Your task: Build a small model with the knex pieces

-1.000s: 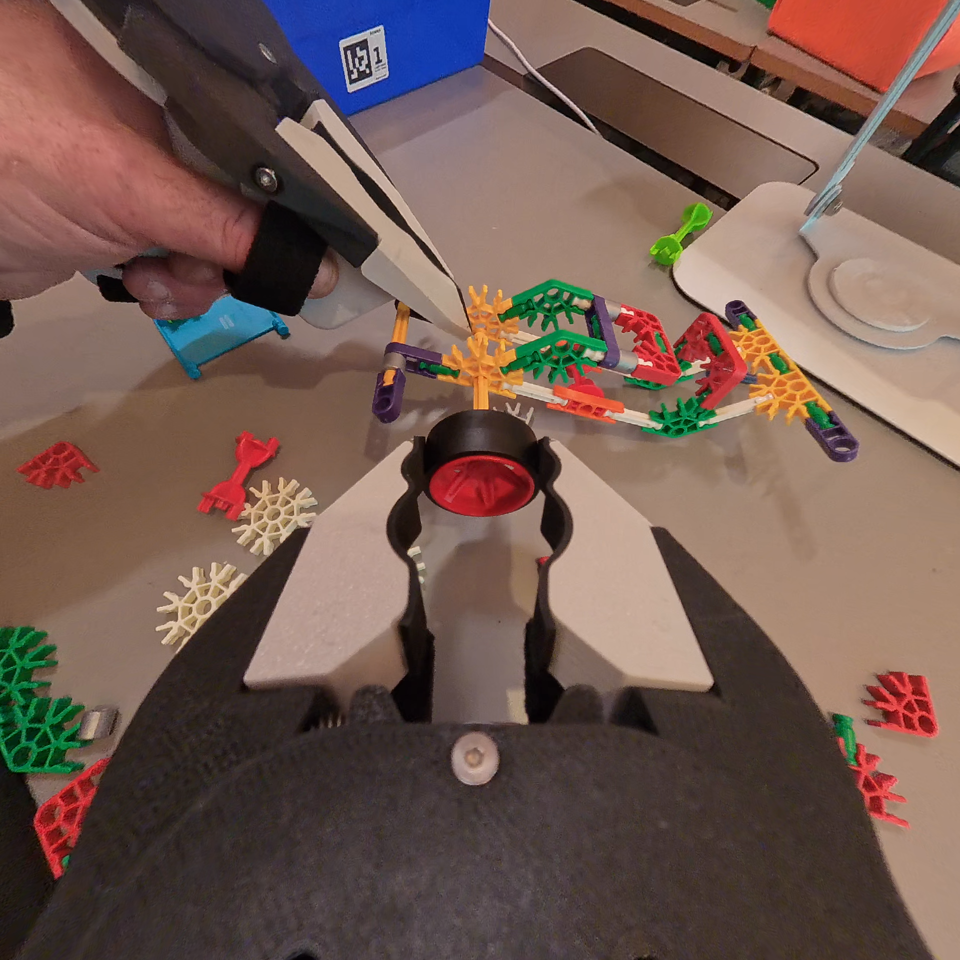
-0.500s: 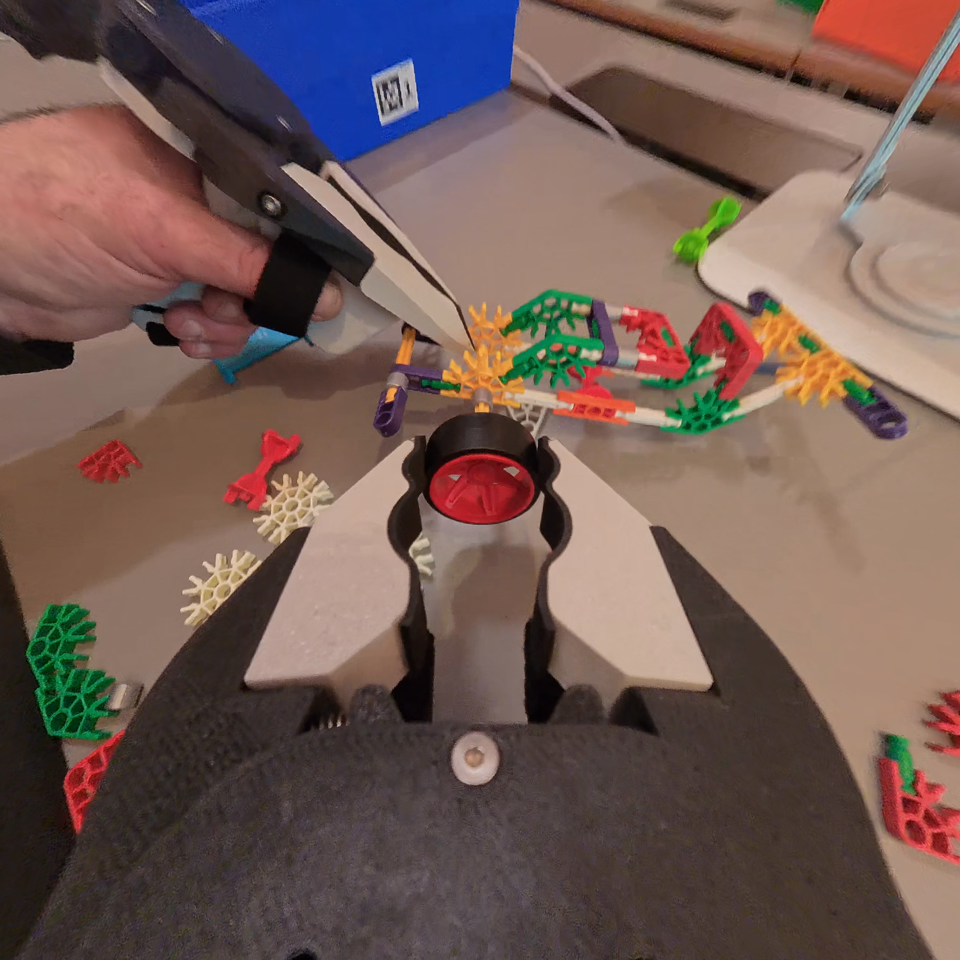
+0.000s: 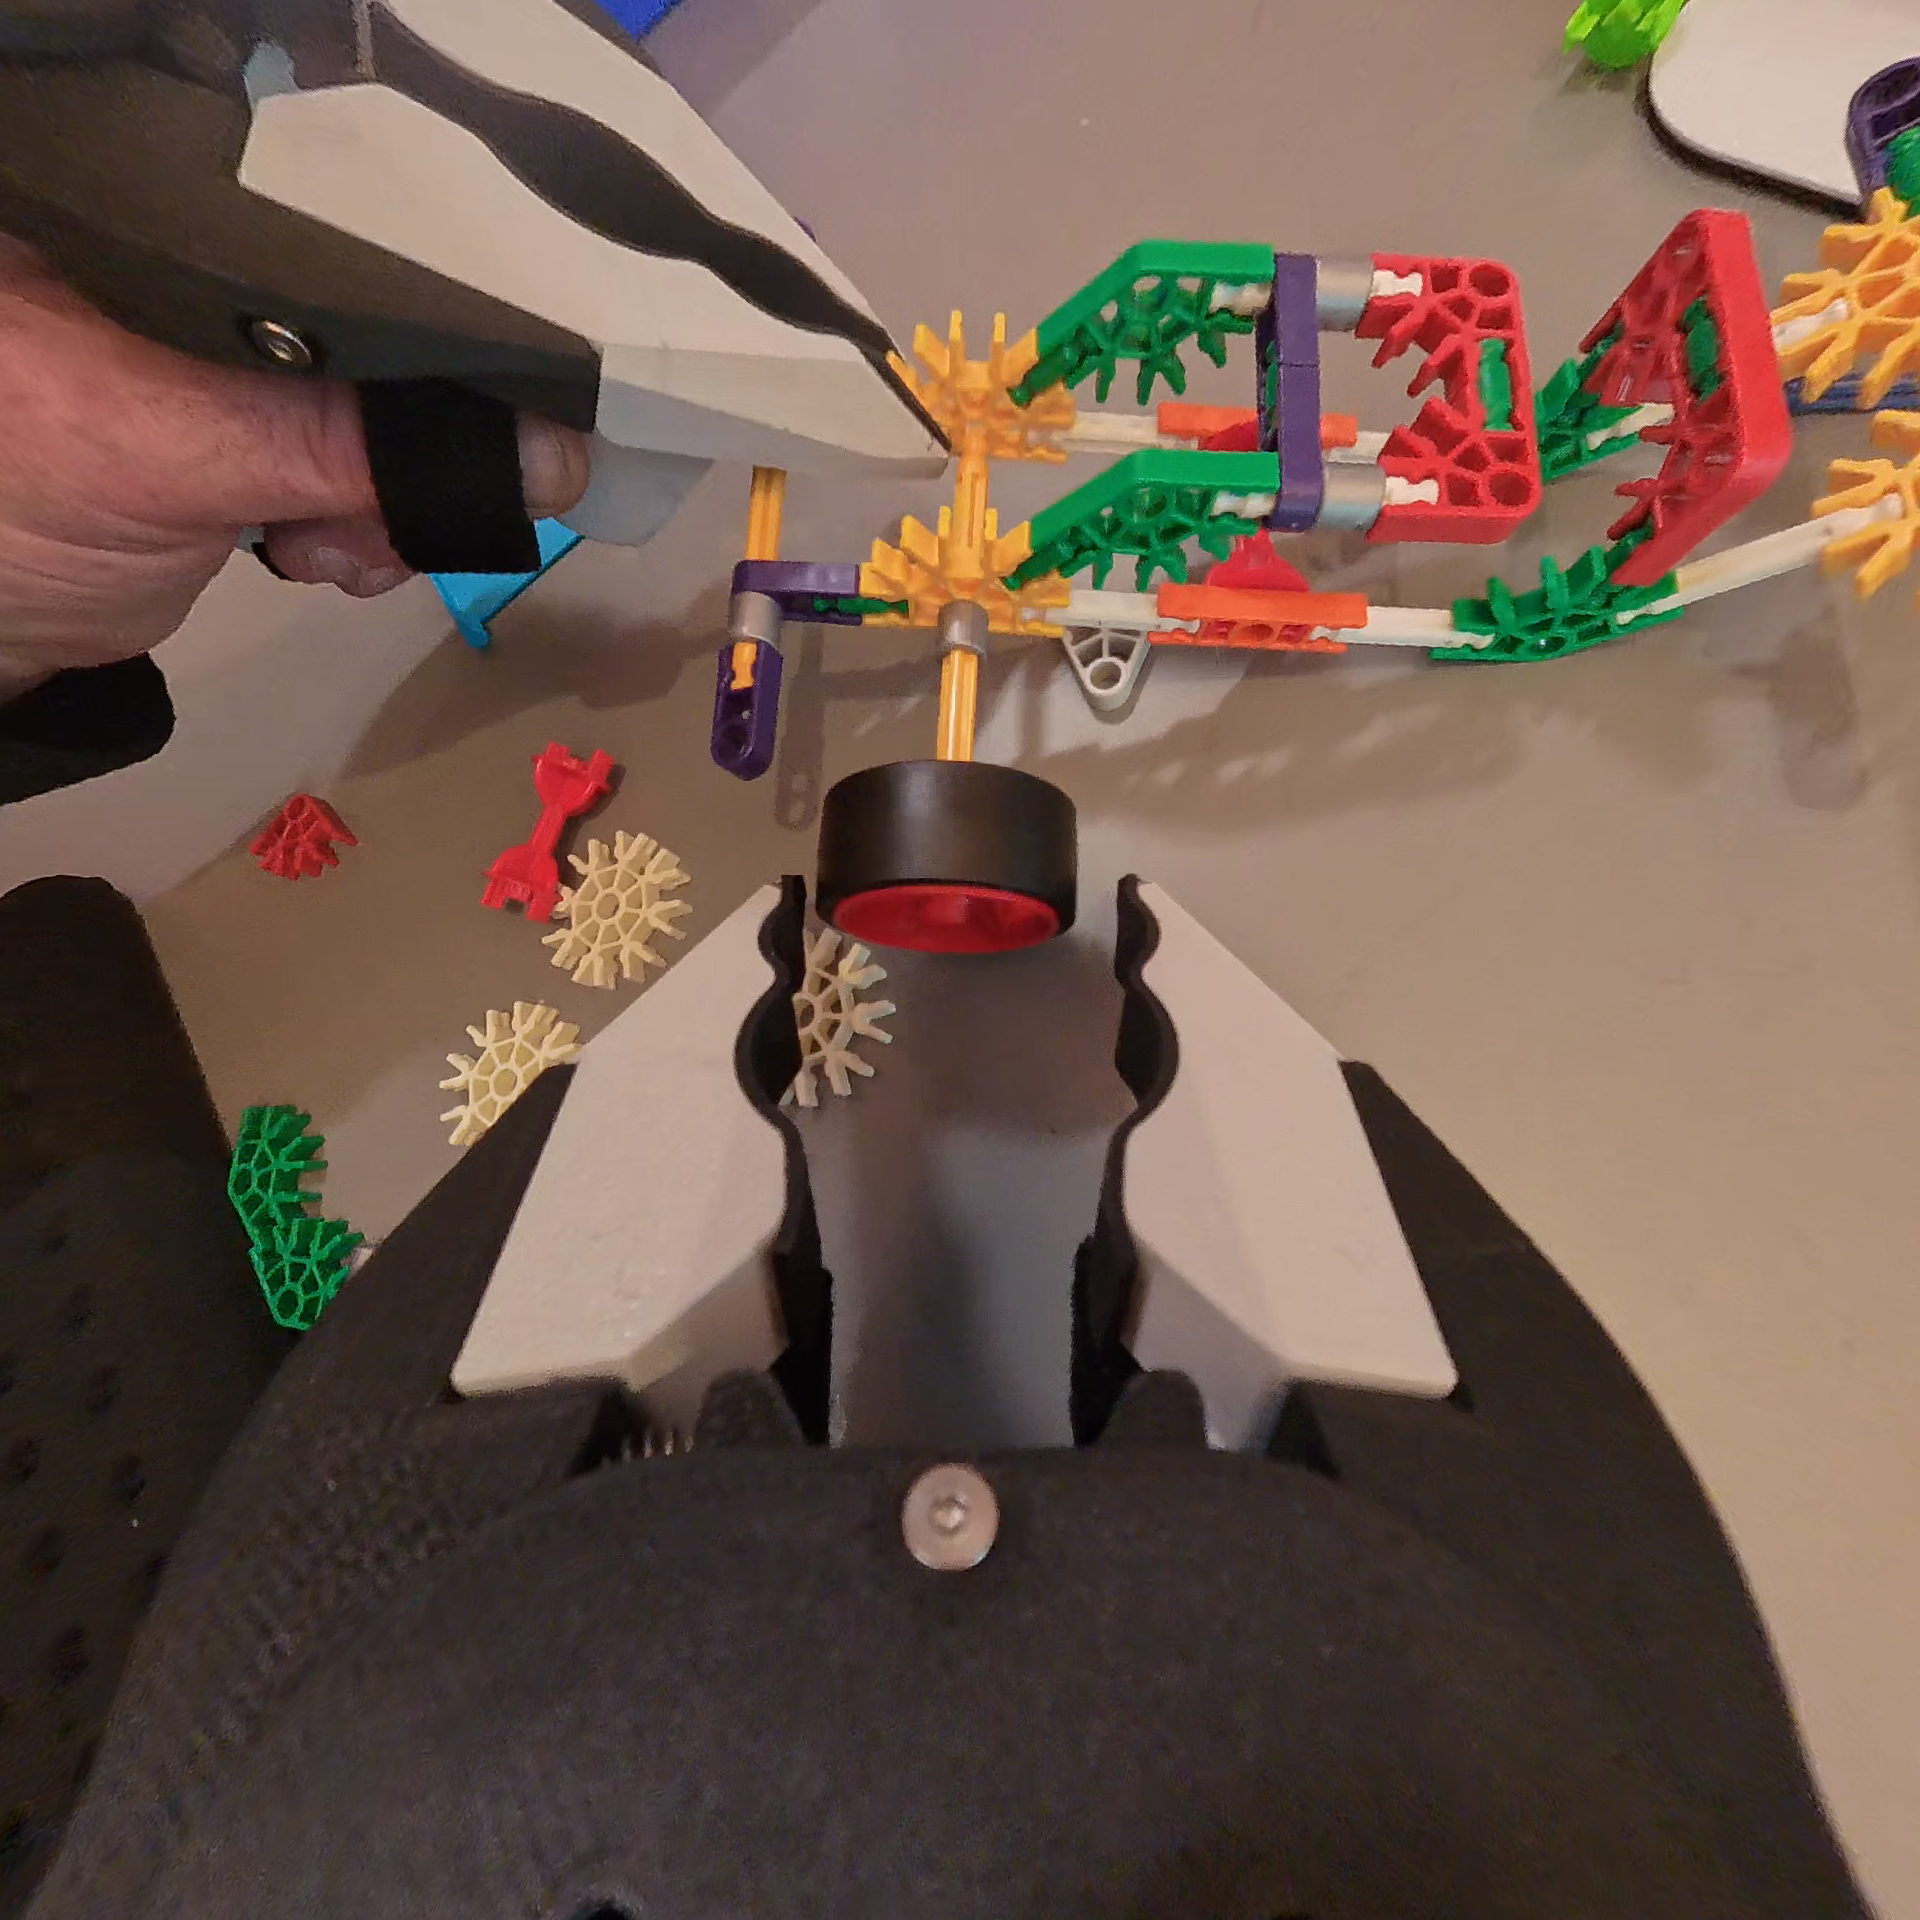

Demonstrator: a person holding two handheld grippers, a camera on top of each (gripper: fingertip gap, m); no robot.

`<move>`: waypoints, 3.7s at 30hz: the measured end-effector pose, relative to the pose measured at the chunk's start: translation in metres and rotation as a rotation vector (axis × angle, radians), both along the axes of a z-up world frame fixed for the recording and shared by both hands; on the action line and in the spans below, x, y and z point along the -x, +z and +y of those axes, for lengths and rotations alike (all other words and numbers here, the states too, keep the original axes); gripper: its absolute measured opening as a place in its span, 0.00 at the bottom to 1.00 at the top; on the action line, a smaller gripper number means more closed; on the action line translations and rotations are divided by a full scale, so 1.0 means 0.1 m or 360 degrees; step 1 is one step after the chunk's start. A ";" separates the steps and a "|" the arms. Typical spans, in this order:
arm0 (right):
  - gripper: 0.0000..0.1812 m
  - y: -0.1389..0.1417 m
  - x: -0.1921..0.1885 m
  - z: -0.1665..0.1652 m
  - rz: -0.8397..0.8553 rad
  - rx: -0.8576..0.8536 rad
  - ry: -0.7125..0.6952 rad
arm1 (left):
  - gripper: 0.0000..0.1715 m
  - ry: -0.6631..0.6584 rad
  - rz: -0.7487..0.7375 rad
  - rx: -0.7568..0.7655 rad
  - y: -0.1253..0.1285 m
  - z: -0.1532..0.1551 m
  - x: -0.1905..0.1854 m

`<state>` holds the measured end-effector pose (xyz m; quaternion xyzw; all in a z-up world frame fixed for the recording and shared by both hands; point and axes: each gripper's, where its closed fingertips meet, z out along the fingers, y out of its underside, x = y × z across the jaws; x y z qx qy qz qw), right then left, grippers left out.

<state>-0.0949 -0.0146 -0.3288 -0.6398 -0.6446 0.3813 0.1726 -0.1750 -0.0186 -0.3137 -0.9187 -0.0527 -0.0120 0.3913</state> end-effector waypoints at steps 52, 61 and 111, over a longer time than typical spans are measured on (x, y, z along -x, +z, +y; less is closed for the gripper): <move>0.25 0.24 0.32 -0.10 0.0135 0.0082 0.0183 | 0.02 -0.0212 0.0819 -0.0145 0.53 0.04 -0.07; 0.25 0.14 0.18 0.25 0.0077 -0.0081 0.0103 | 0.03 -0.0503 0.1295 -0.0117 0.67 0.44 -0.39; 0.26 -0.02 -0.75 0.68 -0.0127 -0.0212 0.0223 | 0.04 -0.0910 0.1947 -0.0071 0.34 0.65 -1.25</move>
